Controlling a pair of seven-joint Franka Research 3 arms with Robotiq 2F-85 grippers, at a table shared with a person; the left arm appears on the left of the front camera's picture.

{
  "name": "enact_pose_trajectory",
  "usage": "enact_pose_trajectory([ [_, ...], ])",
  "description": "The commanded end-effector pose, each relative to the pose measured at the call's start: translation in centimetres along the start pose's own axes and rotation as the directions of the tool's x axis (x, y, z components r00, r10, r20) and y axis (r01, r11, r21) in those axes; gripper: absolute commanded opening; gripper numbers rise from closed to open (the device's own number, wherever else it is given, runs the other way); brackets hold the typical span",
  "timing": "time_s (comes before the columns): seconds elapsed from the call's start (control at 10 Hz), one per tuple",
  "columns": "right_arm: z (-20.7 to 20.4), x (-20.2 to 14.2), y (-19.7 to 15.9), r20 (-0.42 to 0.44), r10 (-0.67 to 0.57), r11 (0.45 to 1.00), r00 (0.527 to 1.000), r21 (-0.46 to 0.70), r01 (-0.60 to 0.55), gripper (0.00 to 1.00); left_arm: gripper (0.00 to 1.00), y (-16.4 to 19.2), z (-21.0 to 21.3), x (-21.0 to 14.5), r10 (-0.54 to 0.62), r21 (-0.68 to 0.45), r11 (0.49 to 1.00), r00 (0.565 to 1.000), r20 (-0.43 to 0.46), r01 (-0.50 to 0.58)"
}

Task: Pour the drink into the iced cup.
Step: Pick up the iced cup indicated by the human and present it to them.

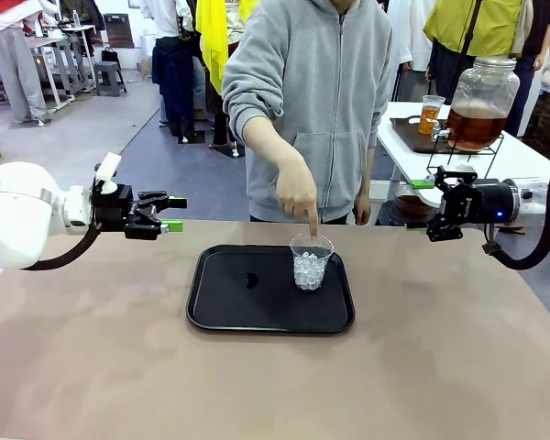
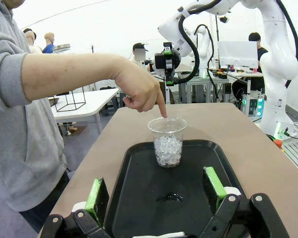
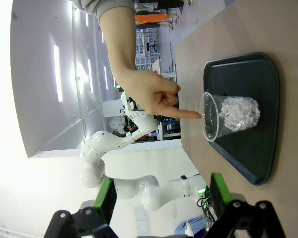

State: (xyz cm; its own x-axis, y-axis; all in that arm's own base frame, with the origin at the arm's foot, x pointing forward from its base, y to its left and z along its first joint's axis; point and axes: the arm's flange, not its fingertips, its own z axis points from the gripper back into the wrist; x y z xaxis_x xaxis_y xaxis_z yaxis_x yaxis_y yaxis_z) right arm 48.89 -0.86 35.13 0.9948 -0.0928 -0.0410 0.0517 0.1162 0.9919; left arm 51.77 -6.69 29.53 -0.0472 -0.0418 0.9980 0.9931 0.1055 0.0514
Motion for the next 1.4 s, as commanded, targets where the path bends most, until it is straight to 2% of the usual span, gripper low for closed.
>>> enact_pose_trajectory([
  [0.0, 0.0, 0.0, 0.0, 0.0, 0.0, 1.0, 1.0, 0.0, 0.0, 1.0, 1.0, 0.0, -0.1, 0.1, 0.0, -0.003, 1.0, 1.0, 0.006, 0.0],
  [0.1, -0.1, 0.0, 0.2, 0.017, 0.107, 0.994, 0.994, 0.012, -0.108, 1.0, 1.0, 0.0, -0.1, 0.1, 0.0, -0.003, 1.0, 1.0, 0.006, 0.0],
  [0.3, -0.5, -0.1, 0.7, 0.062, 0.354, 0.935, 0.933, 0.008, -0.355, 1.0, 1.0, 0.0, -0.1, 0.1, 0.0, -0.003, 1.0, 1.0, 0.006, 0.0],
  [0.5, -1.2, 0.0, 1.0, 0.062, 0.55, 0.834, 0.833, 0.015, -0.552, 1.0, 1.0, 0.0, -0.1, 0.1, 0.0, -0.003, 1.0, 1.0, 0.006, 0.0],
  [0.6, -1.5, 0.2, 1.3, 0.054, 0.643, 0.764, 0.764, 0.008, -0.645, 1.0, 1.0, 0.0, -0.1, 0.1, 0.0, -0.003, 1.0, 1.0, 0.006, 0.0],
  [0.7, -1.7, 0.2, 1.6, 0.063, 0.716, 0.697, 0.695, -0.016, -0.717, 1.0, 1.0, 0.0, -0.1, 0.1, 0.0, -0.003, 1.0, 1.0, 0.006, 0.0],
  [0.8, -2.1, 0.4, 1.8, 0.046, 0.76, 0.65, 0.648, -0.037, -0.759, 1.0, 1.0, 0.0, -0.1, 0.1, 0.0, -0.003, 1.0, 1.0, 0.006, 0.0],
  [0.9, -2.1, 0.4, 2.2, 0.034, 0.747, 0.665, 0.664, -0.038, -0.746, 1.0, 1.0, 0.0, -0.1, 0.1, 0.0, -0.003, 1.0, 1.0, 0.006, 0.0],
  [1.0, -1.5, 0.2, 2.8, 0.058, 0.678, 0.735, 0.733, -0.073, -0.674, 1.0, 1.0, 0.0, -0.1, 0.1, 0.0, -0.003, 1.0, 1.0, 0.006, 0.0],
  [1.1, -1.6, 0.3, 1.9, 0.018, 0.737, 0.676, 0.676, -0.012, -0.737, 1.0, 1.0, 0.0, -0.1, 0.1, 0.0, -0.003, 1.0, 1.0, 0.006, 0.0],
  [1.3, -1.6, 0.3, 1.9, 0.018, 0.737, 0.676, 0.676, -0.012, -0.737, 1.0, 1.0, 0.0, -0.1, 0.1, 0.0, -0.003, 1.0, 1.0, 0.006, 0.0],
])
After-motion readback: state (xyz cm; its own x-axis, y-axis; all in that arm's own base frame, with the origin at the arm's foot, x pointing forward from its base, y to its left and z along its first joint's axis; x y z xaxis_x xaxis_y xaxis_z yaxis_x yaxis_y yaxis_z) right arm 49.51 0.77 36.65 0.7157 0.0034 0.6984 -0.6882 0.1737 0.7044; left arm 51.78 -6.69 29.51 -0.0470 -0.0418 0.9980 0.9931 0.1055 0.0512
